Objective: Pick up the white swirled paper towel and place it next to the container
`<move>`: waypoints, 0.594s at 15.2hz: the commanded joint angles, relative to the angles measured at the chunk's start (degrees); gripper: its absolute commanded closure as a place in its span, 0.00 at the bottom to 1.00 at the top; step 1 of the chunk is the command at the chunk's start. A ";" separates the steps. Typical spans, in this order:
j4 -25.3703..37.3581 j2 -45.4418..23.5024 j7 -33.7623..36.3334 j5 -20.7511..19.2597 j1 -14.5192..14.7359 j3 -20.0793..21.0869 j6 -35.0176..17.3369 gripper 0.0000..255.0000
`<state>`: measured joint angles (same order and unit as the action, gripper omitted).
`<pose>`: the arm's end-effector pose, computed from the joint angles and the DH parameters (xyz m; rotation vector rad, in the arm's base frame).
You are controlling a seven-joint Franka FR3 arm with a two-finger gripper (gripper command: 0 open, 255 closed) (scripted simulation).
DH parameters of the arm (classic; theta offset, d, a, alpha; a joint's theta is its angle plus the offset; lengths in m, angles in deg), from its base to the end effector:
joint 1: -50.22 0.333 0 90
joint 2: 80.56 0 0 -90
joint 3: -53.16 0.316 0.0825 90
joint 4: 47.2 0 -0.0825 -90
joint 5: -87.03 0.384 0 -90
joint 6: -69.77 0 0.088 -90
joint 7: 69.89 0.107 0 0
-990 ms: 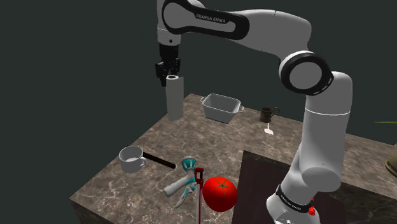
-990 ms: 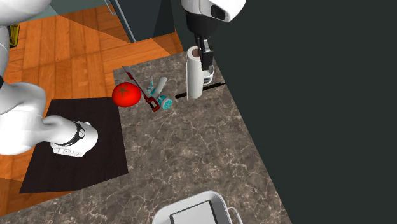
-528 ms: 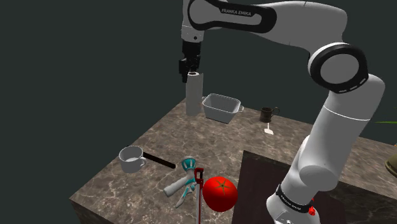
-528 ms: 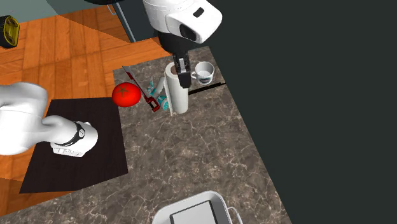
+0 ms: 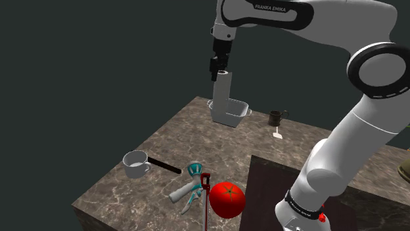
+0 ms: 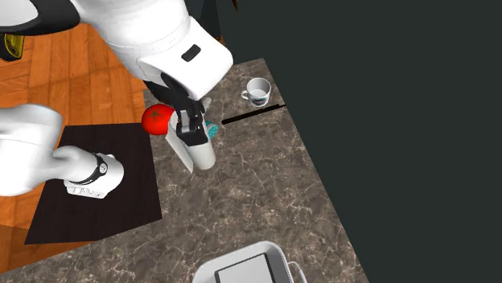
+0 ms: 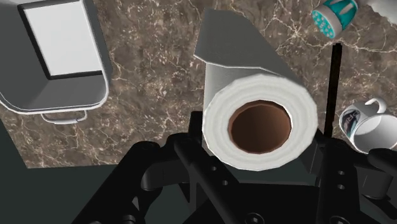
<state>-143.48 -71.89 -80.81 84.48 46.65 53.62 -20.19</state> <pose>0.5055 -0.0319 0.6531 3.0837 0.2089 0.0543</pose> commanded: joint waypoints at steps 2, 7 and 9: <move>-3.41 4.12 -3.48 -0.22 -1.39 -2.02 0.58 1.00; -6.30 8.99 -9.42 -1.22 -3.64 -5.74 2.25 1.00; -6.96 10.57 -11.87 -1.76 -4.54 -7.32 3.02 1.00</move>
<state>-149.10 -63.06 -91.44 83.05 42.57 47.05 -17.54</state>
